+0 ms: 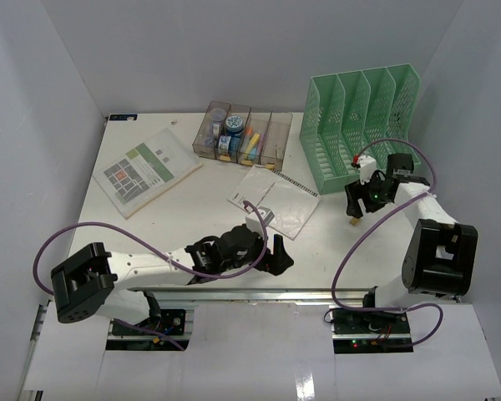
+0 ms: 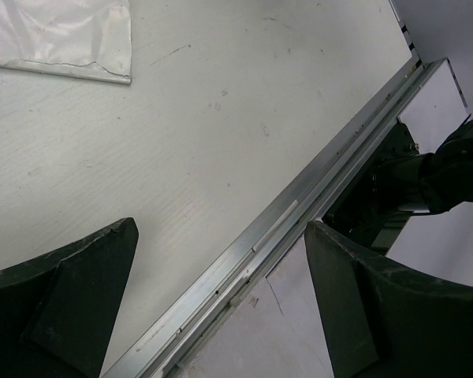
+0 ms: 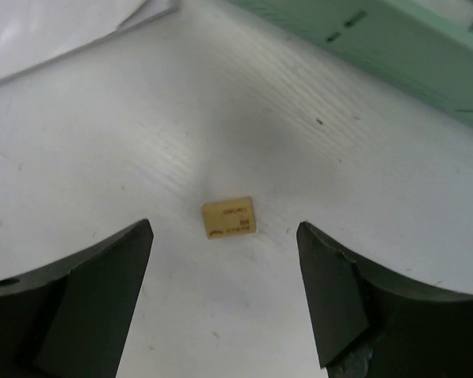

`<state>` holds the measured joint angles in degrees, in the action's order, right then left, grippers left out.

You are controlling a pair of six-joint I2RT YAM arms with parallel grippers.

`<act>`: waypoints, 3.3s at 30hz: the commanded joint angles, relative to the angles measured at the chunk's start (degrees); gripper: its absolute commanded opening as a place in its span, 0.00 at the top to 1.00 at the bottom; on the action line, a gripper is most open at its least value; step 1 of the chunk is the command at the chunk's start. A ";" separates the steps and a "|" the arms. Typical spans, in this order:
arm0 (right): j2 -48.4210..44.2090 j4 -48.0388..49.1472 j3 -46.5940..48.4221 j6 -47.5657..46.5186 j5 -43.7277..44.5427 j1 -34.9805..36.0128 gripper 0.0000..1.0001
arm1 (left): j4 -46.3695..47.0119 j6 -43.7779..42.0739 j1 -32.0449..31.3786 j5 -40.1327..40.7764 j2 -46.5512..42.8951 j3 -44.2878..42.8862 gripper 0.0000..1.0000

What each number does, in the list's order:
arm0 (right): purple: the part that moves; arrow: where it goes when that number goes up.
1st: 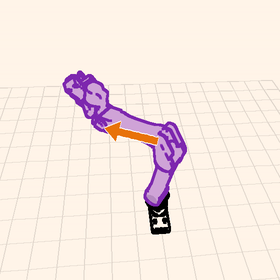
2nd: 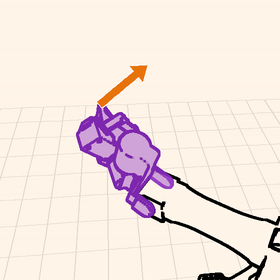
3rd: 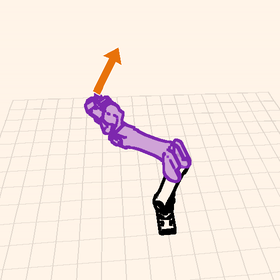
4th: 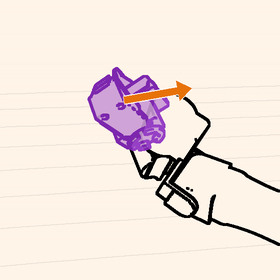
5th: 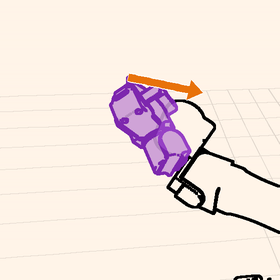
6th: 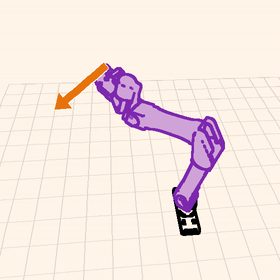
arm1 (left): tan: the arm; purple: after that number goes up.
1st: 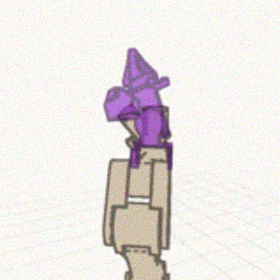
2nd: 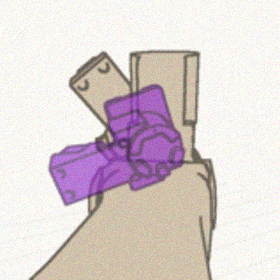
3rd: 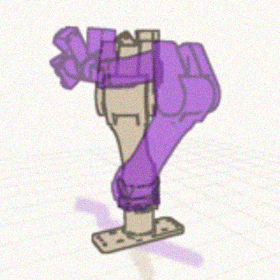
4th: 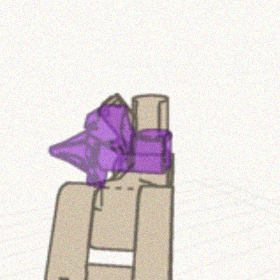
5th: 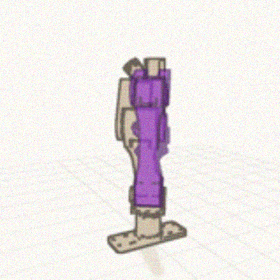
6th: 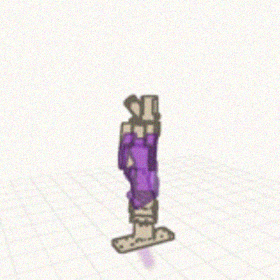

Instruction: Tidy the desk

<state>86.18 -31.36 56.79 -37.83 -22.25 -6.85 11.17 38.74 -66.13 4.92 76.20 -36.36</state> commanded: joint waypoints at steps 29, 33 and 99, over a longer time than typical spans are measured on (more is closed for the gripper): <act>13.44 -24.08 9.90 -83.55 2.32 1.95 0.28 | -1.94 4.24 -0.23 2.06 -15.12 8.88 0.02; 14.71 -22.57 9.15 -83.10 2.89 2.62 0.30 | -1.86 4.92 -0.23 1.94 -14.86 9.28 0.02; -31.34 -6.87 -10.12 -24.02 -21.21 26.12 0.83 | 24.91 21.54 0.72 4.49 12.87 -6.76 0.27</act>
<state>56.41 -40.58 45.98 -65.44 -41.75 17.77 39.43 61.15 -65.71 7.04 89.57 -40.80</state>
